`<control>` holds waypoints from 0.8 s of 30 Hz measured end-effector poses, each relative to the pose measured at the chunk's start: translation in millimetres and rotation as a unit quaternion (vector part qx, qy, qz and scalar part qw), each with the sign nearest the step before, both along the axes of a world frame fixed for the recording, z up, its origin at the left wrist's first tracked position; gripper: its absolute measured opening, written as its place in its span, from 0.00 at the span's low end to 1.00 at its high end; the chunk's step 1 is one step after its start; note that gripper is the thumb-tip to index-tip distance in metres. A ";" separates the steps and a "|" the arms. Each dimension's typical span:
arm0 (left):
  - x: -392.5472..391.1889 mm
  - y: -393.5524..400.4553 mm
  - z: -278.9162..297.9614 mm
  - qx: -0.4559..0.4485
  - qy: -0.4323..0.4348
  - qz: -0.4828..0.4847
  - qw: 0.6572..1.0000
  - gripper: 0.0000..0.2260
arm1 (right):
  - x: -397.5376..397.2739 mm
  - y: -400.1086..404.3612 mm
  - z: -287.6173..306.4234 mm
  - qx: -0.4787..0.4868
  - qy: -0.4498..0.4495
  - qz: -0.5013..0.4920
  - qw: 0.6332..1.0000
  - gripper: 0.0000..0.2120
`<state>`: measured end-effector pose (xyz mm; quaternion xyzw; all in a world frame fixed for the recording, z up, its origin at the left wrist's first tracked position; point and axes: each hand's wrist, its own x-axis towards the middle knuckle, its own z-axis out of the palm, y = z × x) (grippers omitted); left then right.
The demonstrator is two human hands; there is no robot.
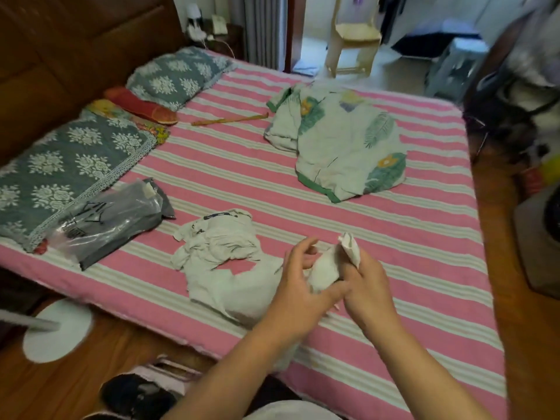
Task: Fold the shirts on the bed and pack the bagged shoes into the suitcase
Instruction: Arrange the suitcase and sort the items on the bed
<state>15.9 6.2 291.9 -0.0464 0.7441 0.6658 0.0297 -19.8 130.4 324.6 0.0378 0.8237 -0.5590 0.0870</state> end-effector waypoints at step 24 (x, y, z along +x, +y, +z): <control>-15.2 164.8 133.9 -0.153 0.254 0.133 0.946 0.13 | -10.5 181.7 218.4 -0.391 0.067 -0.031 0.918 0.15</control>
